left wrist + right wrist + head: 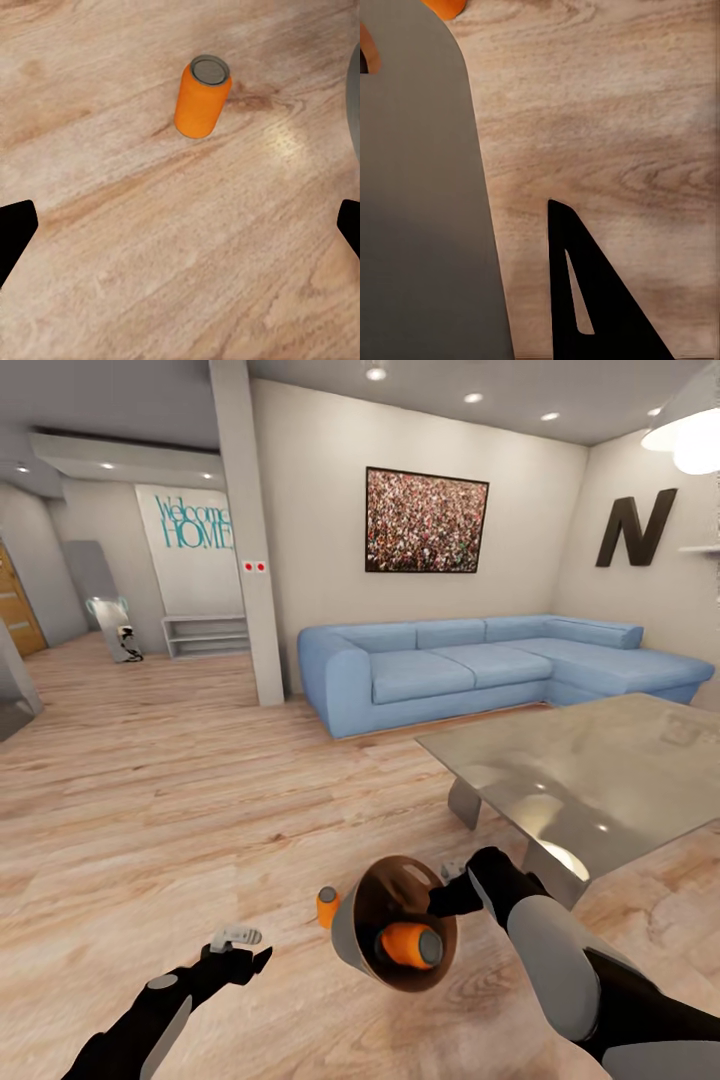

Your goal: Put the three can of soda from the living room inside the tash can in the kitchen.

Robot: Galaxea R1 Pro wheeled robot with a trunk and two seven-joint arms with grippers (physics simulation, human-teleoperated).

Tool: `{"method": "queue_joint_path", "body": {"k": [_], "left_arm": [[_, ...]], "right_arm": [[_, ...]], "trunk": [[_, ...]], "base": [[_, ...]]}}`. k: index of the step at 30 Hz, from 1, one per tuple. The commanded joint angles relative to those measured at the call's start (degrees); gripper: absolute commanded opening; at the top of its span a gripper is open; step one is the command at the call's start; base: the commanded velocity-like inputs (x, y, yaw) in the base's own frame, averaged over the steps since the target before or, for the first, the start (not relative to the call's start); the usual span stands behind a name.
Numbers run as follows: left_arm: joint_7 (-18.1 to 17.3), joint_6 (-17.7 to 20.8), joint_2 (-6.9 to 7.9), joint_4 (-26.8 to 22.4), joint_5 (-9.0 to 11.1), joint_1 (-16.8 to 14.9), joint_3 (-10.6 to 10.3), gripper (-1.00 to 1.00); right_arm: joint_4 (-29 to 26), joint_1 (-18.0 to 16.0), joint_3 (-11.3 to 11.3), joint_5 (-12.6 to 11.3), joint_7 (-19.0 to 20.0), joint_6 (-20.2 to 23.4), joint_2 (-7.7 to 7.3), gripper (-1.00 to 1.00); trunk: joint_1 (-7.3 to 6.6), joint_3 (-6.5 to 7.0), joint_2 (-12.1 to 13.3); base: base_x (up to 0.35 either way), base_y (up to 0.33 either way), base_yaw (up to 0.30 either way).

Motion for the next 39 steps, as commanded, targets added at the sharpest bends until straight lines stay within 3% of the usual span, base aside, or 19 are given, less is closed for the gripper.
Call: {"method": "queue_joint_path", "body": {"k": [1,9,39], "left_arm": [[0.00,0.00,0.00,0.02,0.00,0.00,-0.01,1.00],[0.00,0.00,0.00,0.03,0.00,0.00,-0.02,1.00],[0.00,0.00,-0.01,-0.17,0.00,0.00,-0.02,1.00]], "right_arm": [[-0.01,-0.03,-0.53,-1.35,0.00,0.36,0.02,-1.00],[0.04,0.00,-0.53,-1.33,0.00,0.82,0.34,-1.00],[-0.01,-0.04,-0.58,-1.33,-0.17,1.74,0.54,-1.00]], "trunk": [[-0.03,0.15,0.01],[-0.34,1.20,0.34],[-6.93,3.91,12.37]], "base": [[0.000,0.000,0.000],[0.000,0.000,0.000],[0.000,0.000,0.000]]}}
